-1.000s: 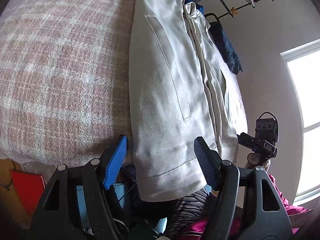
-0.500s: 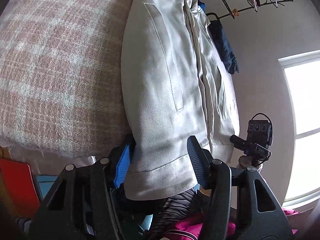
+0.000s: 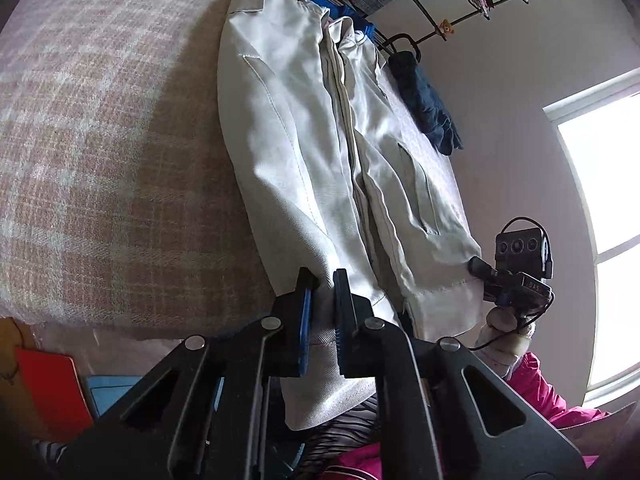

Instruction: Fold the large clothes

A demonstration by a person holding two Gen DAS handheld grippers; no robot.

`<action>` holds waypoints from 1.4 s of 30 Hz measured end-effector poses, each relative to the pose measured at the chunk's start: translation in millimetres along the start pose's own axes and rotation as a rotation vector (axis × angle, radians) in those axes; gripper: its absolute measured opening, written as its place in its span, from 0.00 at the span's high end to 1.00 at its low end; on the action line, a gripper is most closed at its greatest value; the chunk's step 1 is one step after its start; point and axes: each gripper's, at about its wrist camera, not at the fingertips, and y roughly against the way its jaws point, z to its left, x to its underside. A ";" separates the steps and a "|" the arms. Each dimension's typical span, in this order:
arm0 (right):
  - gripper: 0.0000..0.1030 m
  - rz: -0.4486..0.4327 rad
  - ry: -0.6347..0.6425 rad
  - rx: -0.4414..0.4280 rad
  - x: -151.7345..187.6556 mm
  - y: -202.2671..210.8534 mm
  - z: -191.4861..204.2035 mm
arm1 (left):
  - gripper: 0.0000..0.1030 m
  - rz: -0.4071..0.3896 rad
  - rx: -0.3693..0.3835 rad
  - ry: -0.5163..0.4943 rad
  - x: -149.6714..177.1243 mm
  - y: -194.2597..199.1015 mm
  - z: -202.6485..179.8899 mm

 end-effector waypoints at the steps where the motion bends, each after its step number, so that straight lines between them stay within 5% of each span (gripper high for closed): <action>1: 0.88 -0.010 0.008 0.004 -4.0 -0.1 4.3 | 0.94 -0.013 0.005 0.003 -3.3 1.7 -1.2; 10: 0.91 -0.127 -0.029 0.031 -59.2 -2.2 15.2 | 0.98 -0.162 0.026 0.006 -69.0 17.8 -15.7; 15: 0.91 -0.052 0.034 0.108 -62.7 -13.9 24.6 | 0.98 -0.122 0.003 0.031 -78.5 14.7 -3.8; 16: 0.91 -0.037 0.046 0.126 -58.7 -14.7 26.3 | 0.94 -0.106 -0.006 0.031 -73.8 14.1 0.8; 18: 0.91 -0.006 0.044 0.146 -40.1 2.9 16.6 | 0.70 -0.075 -0.031 0.033 -58.9 12.3 14.0; 19: 0.91 0.008 0.038 0.164 -31.0 5.5 11.4 | 0.47 -0.062 -0.042 0.048 -51.9 10.2 21.8; 20: 0.91 0.023 0.032 0.188 -21.3 7.9 4.9 | 0.41 -0.054 -0.043 0.074 -43.8 8.3 30.7; 24: 0.84 0.082 -0.006 0.292 9.9 9.5 -30.2 | 0.41 0.021 0.003 0.192 -14.6 -6.8 62.7; 26: 0.67 0.091 -0.032 0.300 15.0 11.1 -44.6 | 0.41 0.051 0.013 0.206 -2.0 -15.1 69.1; 29: 0.61 0.094 -0.016 0.293 13.1 12.7 -51.1 | 0.40 0.029 0.015 0.181 5.4 -13.8 64.1; 42: 0.56 0.206 0.008 0.140 5.8 -25.6 -49.9 | 0.40 0.101 0.114 0.156 12.1 -31.6 44.5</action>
